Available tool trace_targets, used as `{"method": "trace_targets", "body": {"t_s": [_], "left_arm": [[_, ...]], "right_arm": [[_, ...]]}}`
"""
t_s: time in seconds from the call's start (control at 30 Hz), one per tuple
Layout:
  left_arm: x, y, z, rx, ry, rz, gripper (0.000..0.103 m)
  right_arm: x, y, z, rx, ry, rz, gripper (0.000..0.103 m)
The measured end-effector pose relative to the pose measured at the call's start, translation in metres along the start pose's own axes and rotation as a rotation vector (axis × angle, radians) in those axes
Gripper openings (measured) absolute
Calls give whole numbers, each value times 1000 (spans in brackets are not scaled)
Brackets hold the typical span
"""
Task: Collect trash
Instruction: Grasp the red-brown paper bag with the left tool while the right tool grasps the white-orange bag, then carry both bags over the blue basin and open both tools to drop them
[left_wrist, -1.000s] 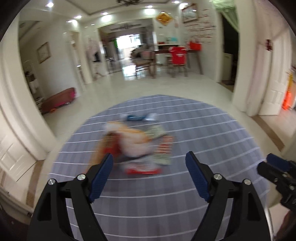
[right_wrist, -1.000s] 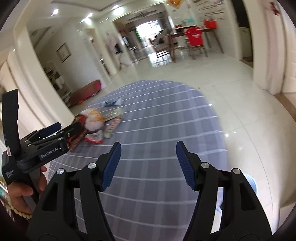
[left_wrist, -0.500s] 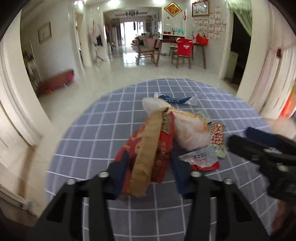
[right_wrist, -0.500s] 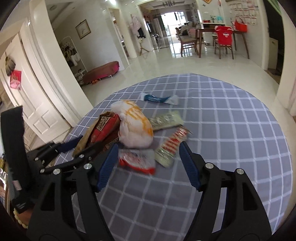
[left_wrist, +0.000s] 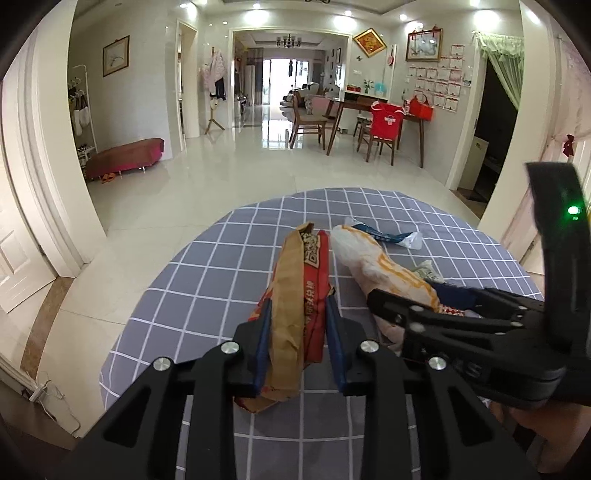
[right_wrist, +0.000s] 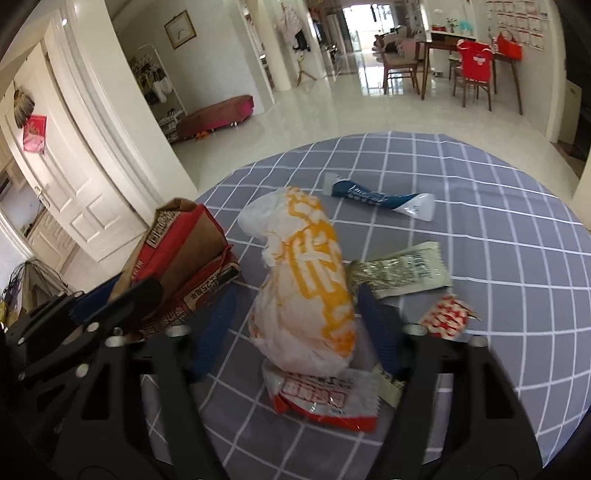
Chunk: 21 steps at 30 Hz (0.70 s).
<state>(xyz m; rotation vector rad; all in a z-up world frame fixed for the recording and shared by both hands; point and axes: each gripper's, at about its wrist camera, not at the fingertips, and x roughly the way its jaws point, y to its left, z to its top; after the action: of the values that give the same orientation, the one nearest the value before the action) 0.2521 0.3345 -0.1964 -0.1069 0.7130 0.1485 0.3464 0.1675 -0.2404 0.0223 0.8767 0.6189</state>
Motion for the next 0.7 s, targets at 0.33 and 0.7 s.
{"method": "trace_targets", "body": {"t_s": [0.33, 0.7], "left_arm": [[-49, -18, 17, -39, -122, -2, 25], [-103, -145, 18, 101, -191, -152, 25]], "right_arm": [[-62, -6, -6, 20, -150, 78, 32], [-191, -76, -53, 129, -304, 7, 32]]}}
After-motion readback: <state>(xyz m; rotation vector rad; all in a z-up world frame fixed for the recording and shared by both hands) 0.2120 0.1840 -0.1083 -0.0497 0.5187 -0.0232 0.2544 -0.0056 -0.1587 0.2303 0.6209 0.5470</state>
